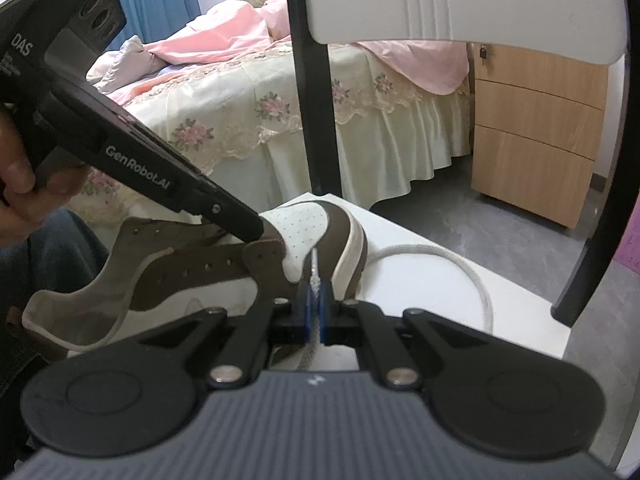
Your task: Lace up shoes with both hands
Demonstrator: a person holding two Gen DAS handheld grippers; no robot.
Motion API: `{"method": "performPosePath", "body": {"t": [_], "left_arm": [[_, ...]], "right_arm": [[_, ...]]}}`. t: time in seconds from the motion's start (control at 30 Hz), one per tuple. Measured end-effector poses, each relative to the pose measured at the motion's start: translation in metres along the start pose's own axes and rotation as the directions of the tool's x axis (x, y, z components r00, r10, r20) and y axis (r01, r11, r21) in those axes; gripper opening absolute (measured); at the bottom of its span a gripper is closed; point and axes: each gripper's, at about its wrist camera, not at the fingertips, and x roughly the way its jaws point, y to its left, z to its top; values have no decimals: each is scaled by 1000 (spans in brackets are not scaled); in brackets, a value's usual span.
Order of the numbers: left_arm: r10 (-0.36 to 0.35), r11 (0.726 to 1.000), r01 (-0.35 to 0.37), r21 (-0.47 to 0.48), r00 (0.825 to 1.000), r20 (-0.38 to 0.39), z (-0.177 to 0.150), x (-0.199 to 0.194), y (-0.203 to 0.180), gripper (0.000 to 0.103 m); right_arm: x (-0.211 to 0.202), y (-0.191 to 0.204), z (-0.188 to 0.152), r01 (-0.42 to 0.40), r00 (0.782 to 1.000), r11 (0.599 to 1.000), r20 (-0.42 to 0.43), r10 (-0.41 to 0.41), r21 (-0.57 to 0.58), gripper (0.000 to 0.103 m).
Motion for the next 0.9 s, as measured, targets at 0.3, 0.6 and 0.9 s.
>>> {"method": "performPosePath", "body": {"t": [0.3, 0.6, 0.9], "left_arm": [[-41, 998, 42, 52, 999, -28, 3, 6, 8, 3], [-137, 979, 144, 146, 989, -61, 12, 9, 3, 3], [-153, 982, 158, 106, 987, -49, 14, 17, 11, 3]], "right_arm": [[-2, 6, 0, -19, 1000, 999, -1, 19, -44, 5], [-5, 11, -1, -59, 998, 995, -1, 59, -79, 5], [-1, 19, 0, -71, 997, 989, -22, 68, -129, 5]]}}
